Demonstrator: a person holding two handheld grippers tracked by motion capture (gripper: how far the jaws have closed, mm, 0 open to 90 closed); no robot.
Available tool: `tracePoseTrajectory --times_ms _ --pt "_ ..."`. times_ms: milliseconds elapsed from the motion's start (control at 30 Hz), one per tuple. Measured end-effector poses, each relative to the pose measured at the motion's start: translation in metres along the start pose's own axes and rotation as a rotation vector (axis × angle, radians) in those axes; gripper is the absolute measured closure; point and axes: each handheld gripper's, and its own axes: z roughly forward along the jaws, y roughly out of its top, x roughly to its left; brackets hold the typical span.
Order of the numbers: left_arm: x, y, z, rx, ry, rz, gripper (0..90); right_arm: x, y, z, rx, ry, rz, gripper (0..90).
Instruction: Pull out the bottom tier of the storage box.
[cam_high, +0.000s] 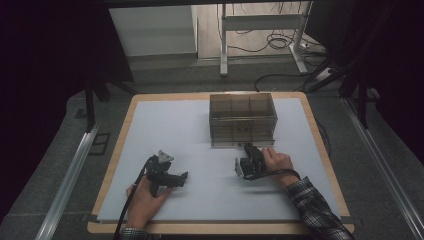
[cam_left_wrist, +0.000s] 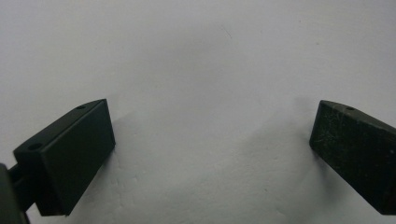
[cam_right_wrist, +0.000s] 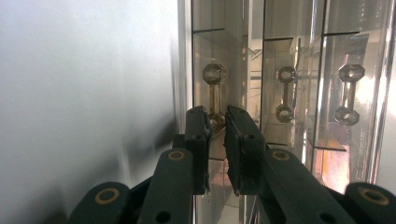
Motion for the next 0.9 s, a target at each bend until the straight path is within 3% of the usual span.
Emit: tracePoseTrajectory --times_ms 300,567,667,900 --pt "0.0 0.0 0.0 0.0 0.0 0.0 0.0 -0.003 0.001 -0.001 0.005 0.02 0.027 73.9" --pt "0.0 0.0 0.0 0.0 0.0 0.0 0.0 -0.008 0.0 -0.003 -0.022 0.054 0.063 73.2" --pt "0.0 0.0 0.0 0.0 0.0 0.0 0.0 -0.014 -0.001 -0.006 -0.032 0.083 0.1 73.0" --pt "0.0 0.0 0.0 -0.001 0.0 -0.001 0.0 -0.022 -0.004 -0.008 -0.046 0.129 0.134 71.9"
